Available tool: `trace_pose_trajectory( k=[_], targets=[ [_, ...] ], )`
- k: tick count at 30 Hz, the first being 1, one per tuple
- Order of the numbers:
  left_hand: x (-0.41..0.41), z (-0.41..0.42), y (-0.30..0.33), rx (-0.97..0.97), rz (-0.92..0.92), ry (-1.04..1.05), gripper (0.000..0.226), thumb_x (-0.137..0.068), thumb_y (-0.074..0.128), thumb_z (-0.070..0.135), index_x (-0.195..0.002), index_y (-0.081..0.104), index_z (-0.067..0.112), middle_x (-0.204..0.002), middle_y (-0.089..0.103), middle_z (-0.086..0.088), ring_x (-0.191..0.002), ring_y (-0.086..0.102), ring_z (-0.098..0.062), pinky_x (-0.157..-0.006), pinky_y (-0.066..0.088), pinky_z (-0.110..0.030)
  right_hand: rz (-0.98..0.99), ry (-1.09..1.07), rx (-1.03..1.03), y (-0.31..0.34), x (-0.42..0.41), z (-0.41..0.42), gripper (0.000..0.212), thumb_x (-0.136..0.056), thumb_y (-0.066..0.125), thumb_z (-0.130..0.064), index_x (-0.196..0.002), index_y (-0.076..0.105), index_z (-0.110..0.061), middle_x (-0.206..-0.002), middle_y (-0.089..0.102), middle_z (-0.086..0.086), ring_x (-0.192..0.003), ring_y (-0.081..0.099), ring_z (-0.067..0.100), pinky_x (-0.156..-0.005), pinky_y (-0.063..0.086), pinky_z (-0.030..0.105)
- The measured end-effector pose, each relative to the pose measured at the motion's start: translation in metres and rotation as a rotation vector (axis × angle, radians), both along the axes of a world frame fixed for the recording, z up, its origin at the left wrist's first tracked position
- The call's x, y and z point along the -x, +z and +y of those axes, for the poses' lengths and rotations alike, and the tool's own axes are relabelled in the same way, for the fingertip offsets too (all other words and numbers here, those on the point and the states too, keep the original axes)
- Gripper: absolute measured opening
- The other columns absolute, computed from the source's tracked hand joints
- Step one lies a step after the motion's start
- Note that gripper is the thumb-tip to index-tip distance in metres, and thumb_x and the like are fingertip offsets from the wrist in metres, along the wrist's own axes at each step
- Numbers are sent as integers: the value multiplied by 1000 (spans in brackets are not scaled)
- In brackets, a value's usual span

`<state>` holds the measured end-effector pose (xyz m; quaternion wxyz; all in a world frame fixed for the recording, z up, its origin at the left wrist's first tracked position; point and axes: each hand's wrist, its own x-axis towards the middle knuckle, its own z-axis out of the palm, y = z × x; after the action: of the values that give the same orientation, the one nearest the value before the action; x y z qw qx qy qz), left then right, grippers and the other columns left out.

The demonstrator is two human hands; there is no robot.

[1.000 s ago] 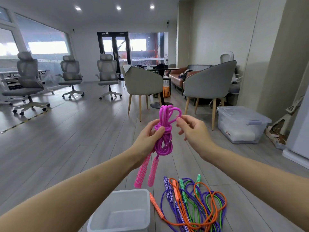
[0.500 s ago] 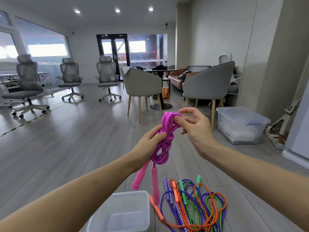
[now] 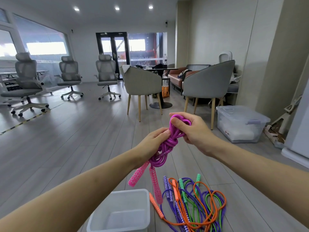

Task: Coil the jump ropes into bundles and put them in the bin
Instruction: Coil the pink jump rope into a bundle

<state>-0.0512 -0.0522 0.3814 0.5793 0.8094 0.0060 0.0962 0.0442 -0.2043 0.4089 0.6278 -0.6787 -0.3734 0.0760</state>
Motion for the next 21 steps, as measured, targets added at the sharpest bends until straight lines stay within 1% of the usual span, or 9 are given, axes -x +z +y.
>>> trace_pose_trajectory(
  k=[1, 3, 7, 10, 14, 17, 19, 20, 21],
  targets=[
    [1, -1, -1, -4, 3, 2, 32, -108, 41, 42, -125, 62, 24, -94, 71, 3, -79, 66, -5, -78, 51, -25, -3, -32, 7, 0, 0, 0, 33, -100, 62, -30, -125, 66, -9, -75, 61, -9, -49, 56, -7, -47, 42, 10],
    [1, -4, -4, -11, -6, 18, 32, -109, 40, 40, -121, 62, 21, -82, 67, 9, -70, 62, -2, -72, 49, -22, -5, -98, 25, -2, 1, 3, 30, -102, 61, -30, -117, 67, -6, -76, 61, -5, -48, 56, -9, -45, 41, 9],
    [0, -10, -8, -47, -41, 43, 30, -108, 41, 39, -125, 60, 23, -87, 66, 6, -68, 62, 2, -70, 50, -19, 39, -184, 18, -2, 1, 7, 25, -104, 58, -33, -107, 67, -10, -76, 60, -2, -49, 56, -3, -44, 39, 9],
    [-1, -13, -9, -34, -60, 63, 30, -108, 43, 38, -125, 60, 21, -89, 65, 4, -67, 61, 2, -67, 50, -15, 105, -209, -31, -2, 0, 8, 27, -104, 57, -35, -100, 67, -10, -72, 57, 2, -49, 49, 6, -42, 37, 18],
    [-4, -18, -10, -29, -94, 72, 31, -107, 43, 37, -126, 60, 19, -86, 65, 5, -66, 59, 2, -66, 49, -16, 164, -216, -107, 1, -2, 7, 27, -105, 57, -33, -102, 66, -7, -75, 55, 5, -54, 46, 11, -41, 36, 18],
    [-2, -19, -10, 10, -92, 51, 34, -107, 41, 40, -123, 60, 17, -79, 62, 6, -64, 57, -3, -65, 49, -20, 14, -194, -117, 3, -3, 3, 24, -105, 56, -32, -103, 66, -10, -77, 58, 3, -53, 52, 6, -43, 39, 17],
    [0, -20, -12, 21, -87, 34, 35, -108, 40, 41, -123, 59, 16, -77, 60, 5, -62, 55, -2, -63, 48, -19, -76, -210, -87, 1, -4, 1, 23, -106, 54, -32, -104, 66, -12, -77, 59, 1, -54, 53, 2, -45, 41, 15],
    [-1, -22, -13, 12, -93, 39, 35, -108, 40, 40, -124, 59, 16, -78, 59, 5, -61, 55, -1, -62, 47, -18, -59, -220, -92, 0, -4, 1, 24, -106, 53, -32, -104, 66, -11, -77, 58, 1, -55, 53, 3, -46, 40, 14],
    [-1, -23, -13, -4, -106, 48, 34, -108, 40, 39, -125, 58, 16, -80, 60, 5, -61, 55, 1, -62, 47, -17, 12, -224, -116, 0, -5, 3, 26, -107, 53, -32, -103, 65, -9, -75, 56, 1, -55, 51, 5, -45, 40, 15]
  ],
)
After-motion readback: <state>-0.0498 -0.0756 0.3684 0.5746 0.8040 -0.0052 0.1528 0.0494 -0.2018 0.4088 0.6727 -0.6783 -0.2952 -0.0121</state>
